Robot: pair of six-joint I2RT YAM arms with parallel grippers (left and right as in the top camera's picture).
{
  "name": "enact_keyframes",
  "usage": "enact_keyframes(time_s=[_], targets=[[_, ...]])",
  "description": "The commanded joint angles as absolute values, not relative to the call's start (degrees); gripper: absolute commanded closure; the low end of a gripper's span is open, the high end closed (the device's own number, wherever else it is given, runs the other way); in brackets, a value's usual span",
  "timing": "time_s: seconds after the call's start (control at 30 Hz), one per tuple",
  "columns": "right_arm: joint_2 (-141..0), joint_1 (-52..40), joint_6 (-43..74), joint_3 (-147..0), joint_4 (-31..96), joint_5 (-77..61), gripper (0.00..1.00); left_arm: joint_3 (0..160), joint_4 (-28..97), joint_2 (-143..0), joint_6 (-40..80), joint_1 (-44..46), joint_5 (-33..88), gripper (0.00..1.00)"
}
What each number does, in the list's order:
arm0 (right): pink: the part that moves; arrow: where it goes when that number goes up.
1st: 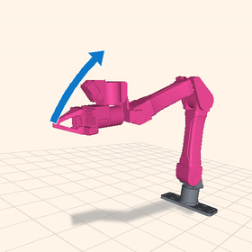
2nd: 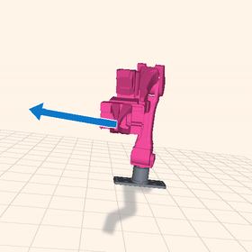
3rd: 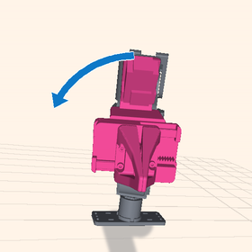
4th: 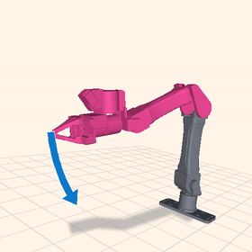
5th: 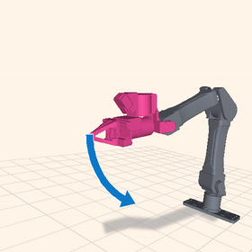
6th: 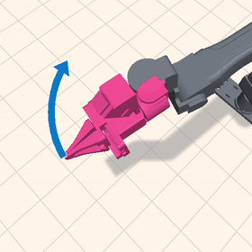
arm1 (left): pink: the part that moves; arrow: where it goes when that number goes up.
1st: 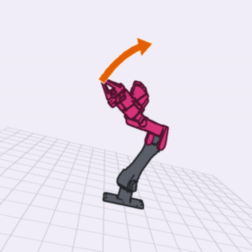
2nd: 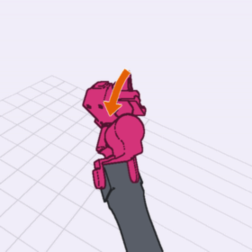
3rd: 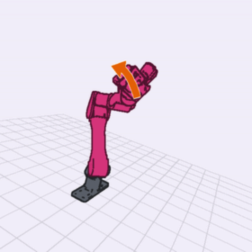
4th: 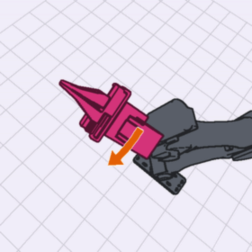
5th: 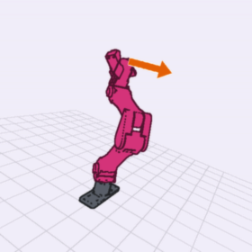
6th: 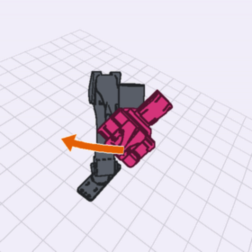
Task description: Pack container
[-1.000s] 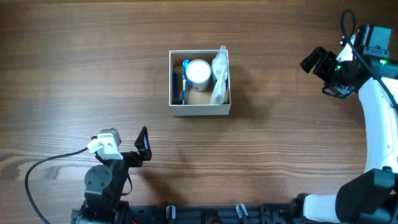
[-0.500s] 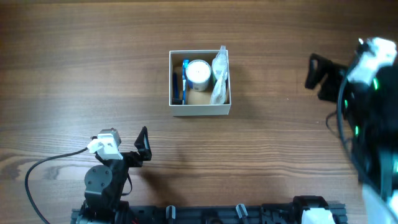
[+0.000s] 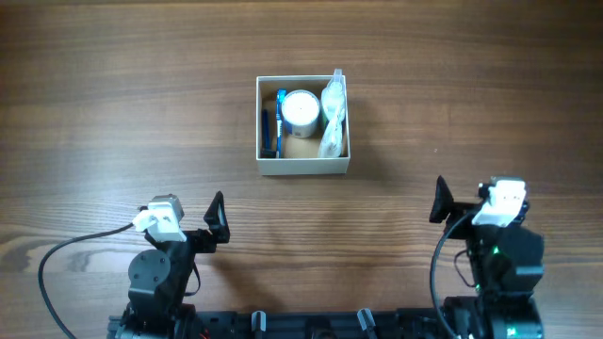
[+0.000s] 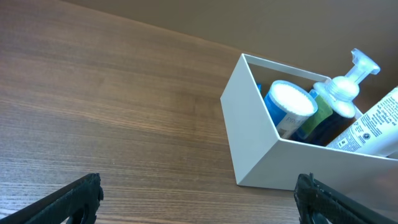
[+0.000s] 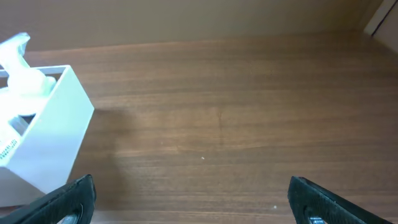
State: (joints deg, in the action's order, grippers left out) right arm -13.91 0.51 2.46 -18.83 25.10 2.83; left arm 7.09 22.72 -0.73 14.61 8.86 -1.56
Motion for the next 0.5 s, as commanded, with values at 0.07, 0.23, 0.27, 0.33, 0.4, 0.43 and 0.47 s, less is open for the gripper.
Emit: enact_keyframes(time_s=[0.07,0.23,0.27,0.33,0.4,0.43,0.47], targets=[[-5.10,0.23,1.50,-13.13,24.47,2.72,0.00,6.76,22.48,-0.16,13.89,8.47,-1.08,0.00],[-1.69,0.23,1.67,-9.04,24.45,2.68,0.00,6.76,22.48,-0.16,13.89,8.47,-1.08,0.00],[-0.95,0.23,1.67,-8.12,24.45,2.68,0.00,6.76,22.48,-0.16,13.89,8.47,-1.08,0.00],[-0.21,0.25,1.65,-7.90,23.81,2.48,0.00,6.76,22.48,-0.16,13.89,8.47,-1.08,0.00],[-0.21,0.25,1.65,-7.90,23.75,2.50,0.00,6.76,22.48,-0.16,13.89,8.47,-1.08,0.00],[-0.21,0.25,1.65,-7.90,23.79,2.50,0.00,6.76,22.48,-0.16,13.89,8.47,-1.08,0.00],[-0.21,0.23,1.65,-7.90,23.79,2.50,0.00,6.76,22.48,-0.16,13.89,8.47,-1.08,0.00]])
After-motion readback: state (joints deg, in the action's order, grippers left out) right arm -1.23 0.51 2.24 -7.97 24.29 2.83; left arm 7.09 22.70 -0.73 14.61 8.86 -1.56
